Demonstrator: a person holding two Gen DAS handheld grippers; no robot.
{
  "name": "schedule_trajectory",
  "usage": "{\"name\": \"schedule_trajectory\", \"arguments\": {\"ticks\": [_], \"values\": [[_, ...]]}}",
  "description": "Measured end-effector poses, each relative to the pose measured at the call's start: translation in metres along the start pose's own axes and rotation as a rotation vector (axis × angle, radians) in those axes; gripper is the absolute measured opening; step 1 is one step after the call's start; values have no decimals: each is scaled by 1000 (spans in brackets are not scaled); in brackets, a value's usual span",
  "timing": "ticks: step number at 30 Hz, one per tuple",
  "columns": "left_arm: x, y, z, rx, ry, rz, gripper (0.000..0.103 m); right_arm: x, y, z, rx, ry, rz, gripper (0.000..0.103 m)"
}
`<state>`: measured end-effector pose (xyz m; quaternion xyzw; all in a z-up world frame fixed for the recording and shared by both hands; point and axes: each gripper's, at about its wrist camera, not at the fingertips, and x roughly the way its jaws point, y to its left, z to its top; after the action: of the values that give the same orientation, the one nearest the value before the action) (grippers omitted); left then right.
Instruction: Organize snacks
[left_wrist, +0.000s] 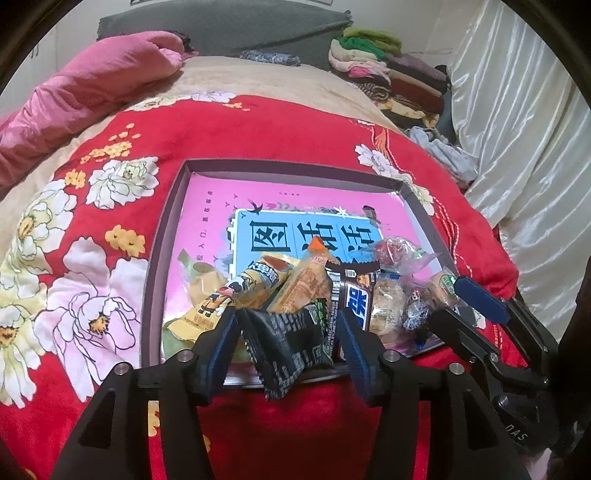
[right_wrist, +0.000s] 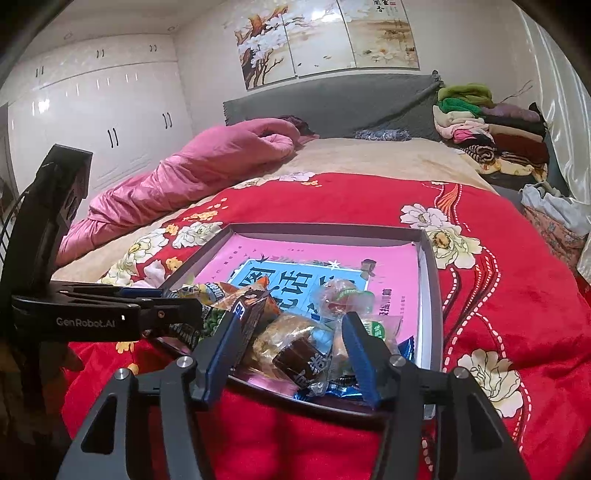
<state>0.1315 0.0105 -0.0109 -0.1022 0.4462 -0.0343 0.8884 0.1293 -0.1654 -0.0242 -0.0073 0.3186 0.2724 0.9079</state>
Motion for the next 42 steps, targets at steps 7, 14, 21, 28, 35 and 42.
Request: {"name": "schedule_trajectory", "arguments": {"ticks": [7, 14, 21, 28, 35, 42], "values": [[-3, 3, 2, -8, -6, -9, 61, -3, -4, 1, 17, -15, -14, 62], [-12, 4, 6, -10, -31, -10, 71, -5, -9, 2, 37, -24, -23, 66], [-30, 0, 6, 3, -73, -12, 77, -16, -7, 3, 34, -61, -29, 74], [-53, -4, -8, 5, -93, 20, 80, -44, 4, -4, 32, -92, -49, 89], [-63, -5, -37, -2, -62, 48, 81, -58, 18, -13, 54, -52, -107, 98], [-67, -4, -64, 24, -21, 64, 81, -66, 17, -31, 137, 18, -165, 99]]}}
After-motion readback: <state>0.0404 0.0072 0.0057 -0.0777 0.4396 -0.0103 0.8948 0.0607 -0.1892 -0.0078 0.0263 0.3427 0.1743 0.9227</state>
